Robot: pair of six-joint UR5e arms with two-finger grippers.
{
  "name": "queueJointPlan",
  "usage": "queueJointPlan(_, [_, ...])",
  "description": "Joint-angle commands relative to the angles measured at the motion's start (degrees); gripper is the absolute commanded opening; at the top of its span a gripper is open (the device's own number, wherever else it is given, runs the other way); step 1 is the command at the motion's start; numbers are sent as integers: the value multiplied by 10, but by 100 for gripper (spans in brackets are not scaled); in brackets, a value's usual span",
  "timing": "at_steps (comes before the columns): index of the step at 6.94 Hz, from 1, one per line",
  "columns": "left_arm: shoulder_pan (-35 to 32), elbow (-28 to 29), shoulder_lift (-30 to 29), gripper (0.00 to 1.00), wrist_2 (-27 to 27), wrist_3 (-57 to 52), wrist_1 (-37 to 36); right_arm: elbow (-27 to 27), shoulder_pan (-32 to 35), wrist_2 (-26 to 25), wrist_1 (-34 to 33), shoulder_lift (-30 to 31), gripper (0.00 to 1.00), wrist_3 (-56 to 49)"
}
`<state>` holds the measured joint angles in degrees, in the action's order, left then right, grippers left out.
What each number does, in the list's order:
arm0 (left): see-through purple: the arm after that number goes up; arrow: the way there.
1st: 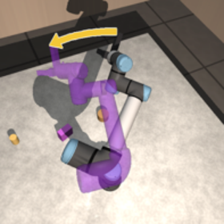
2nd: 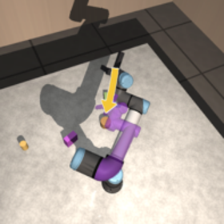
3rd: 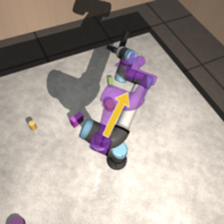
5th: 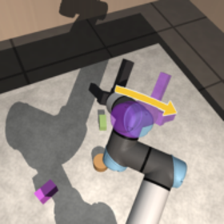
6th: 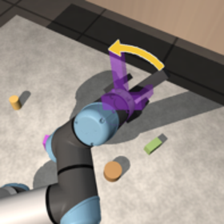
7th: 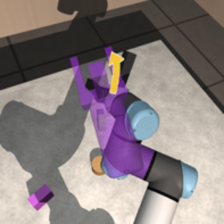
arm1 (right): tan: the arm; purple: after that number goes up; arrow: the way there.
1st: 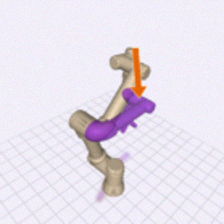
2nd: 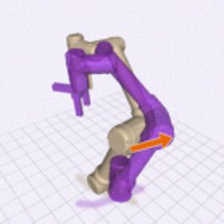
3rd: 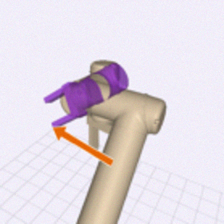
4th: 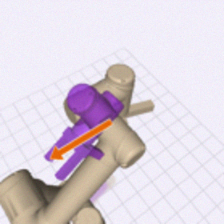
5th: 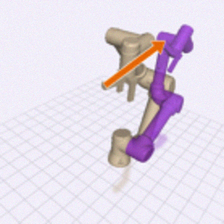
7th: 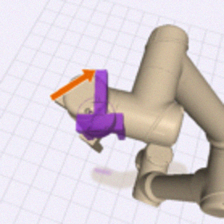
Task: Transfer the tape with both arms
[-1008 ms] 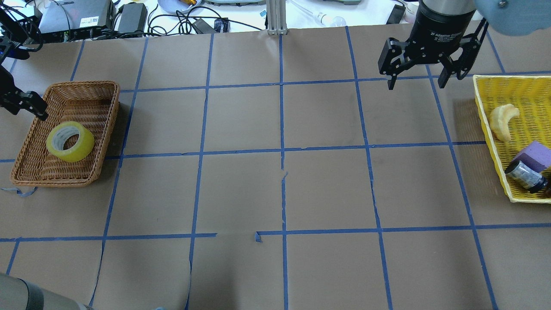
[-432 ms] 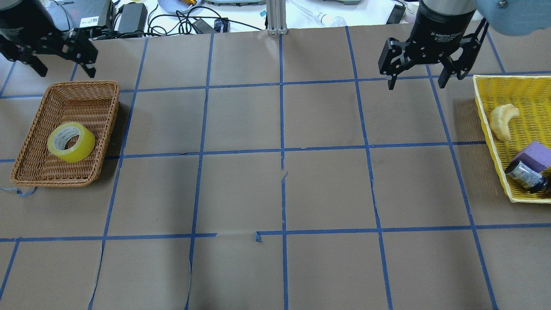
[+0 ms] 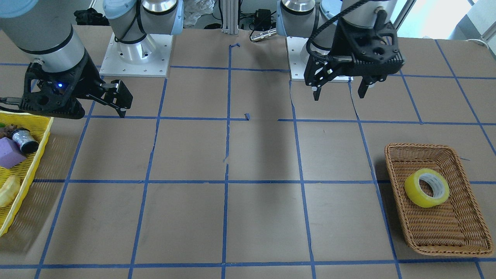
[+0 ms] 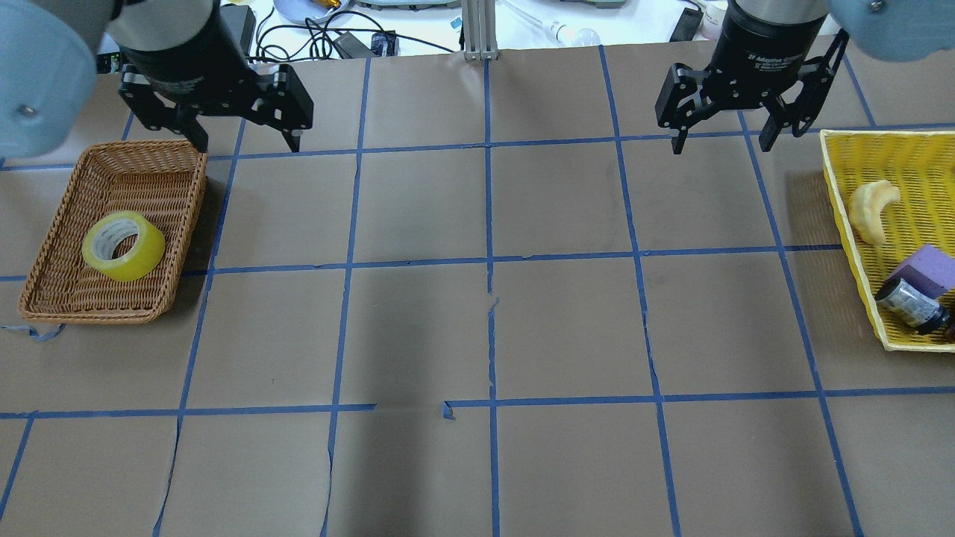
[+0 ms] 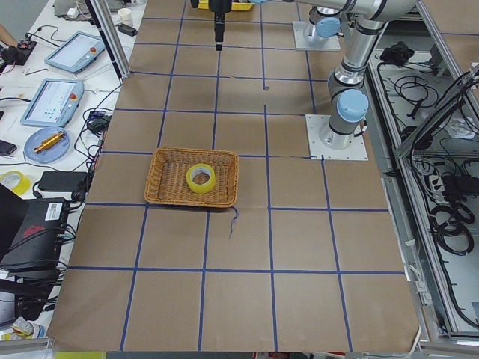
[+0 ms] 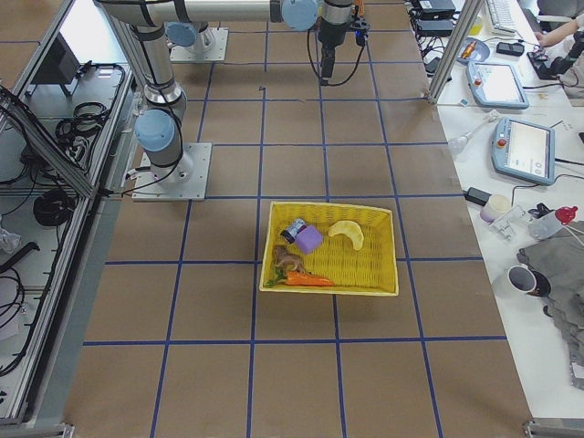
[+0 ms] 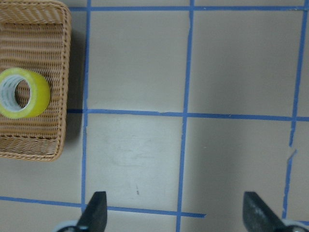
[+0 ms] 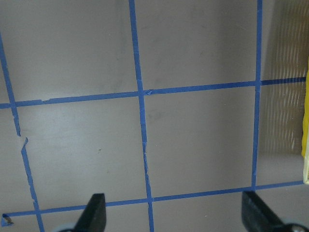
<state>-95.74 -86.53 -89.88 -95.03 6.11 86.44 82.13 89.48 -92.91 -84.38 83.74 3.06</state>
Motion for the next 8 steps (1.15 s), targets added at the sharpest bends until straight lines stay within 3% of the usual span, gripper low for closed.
queueJointPlan(1, [-9, -20, 15, 100, 31, -19, 13, -1, 16, 4, 8, 24, 100, -4])
queueJointPlan(4, [3, -1, 15, 100, 50, -52, 65, 18, 21, -6, 11, 24, 100, -3])
queueJointPlan(8, [5, -3, 18, 100, 48, -54, 65, 28, 19, 0, 4, 27, 100, -4])
